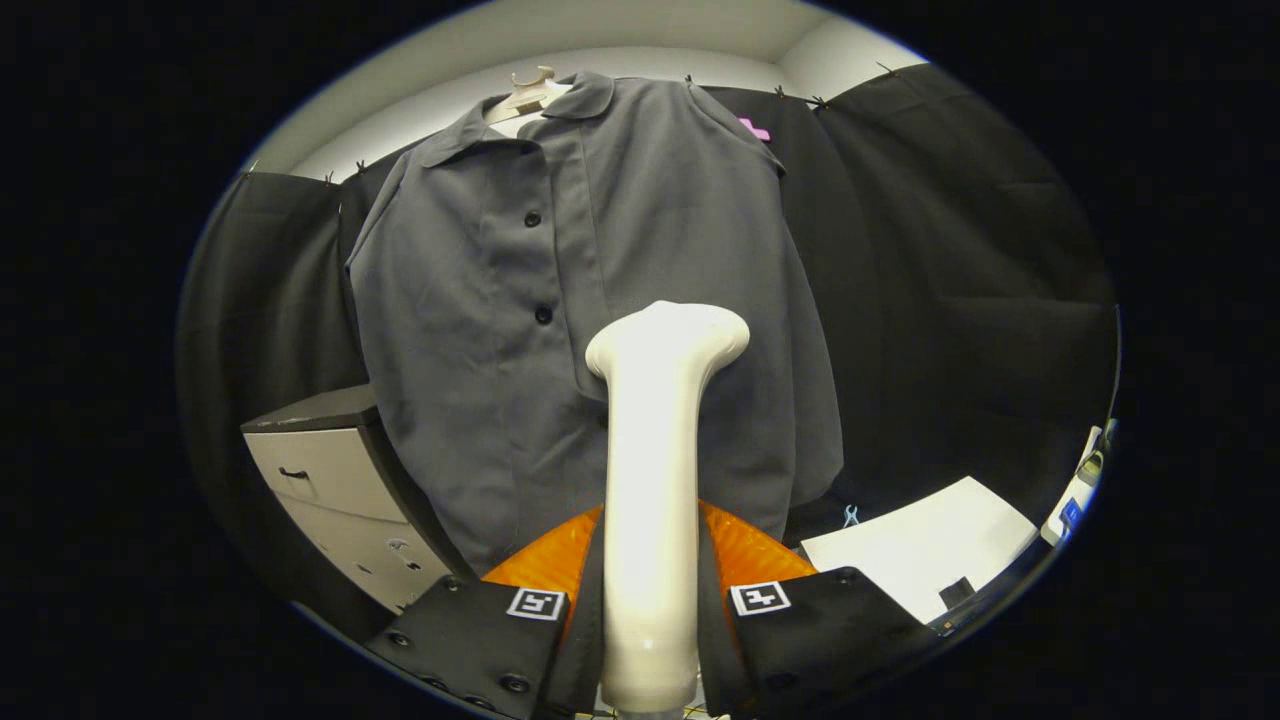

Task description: Iron the clothes twice with a garment steamer, once on the left side and once on the right side.

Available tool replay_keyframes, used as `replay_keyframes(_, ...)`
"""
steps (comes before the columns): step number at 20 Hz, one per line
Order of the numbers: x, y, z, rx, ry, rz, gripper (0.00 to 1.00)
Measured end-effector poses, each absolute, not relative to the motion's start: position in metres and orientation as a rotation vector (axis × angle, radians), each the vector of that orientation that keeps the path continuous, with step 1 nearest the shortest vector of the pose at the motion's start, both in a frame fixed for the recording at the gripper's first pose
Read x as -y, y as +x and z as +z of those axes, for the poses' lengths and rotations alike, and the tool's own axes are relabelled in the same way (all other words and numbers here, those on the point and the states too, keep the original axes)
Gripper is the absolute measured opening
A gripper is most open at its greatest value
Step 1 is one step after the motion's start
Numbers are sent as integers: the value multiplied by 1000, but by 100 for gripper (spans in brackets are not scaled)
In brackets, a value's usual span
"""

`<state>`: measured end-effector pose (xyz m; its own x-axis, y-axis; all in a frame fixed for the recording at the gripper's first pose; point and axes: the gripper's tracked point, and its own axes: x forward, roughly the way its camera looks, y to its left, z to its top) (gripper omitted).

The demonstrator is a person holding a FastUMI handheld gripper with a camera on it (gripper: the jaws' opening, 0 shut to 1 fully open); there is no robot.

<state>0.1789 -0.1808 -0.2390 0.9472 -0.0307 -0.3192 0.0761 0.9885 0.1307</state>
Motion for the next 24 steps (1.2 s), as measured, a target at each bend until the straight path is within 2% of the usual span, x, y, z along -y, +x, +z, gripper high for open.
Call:
replay_keyframes(14,166,116,-216,-296,148,-70,46)
replay_keyframes(24,121,77,-114,-149,134,12,46)
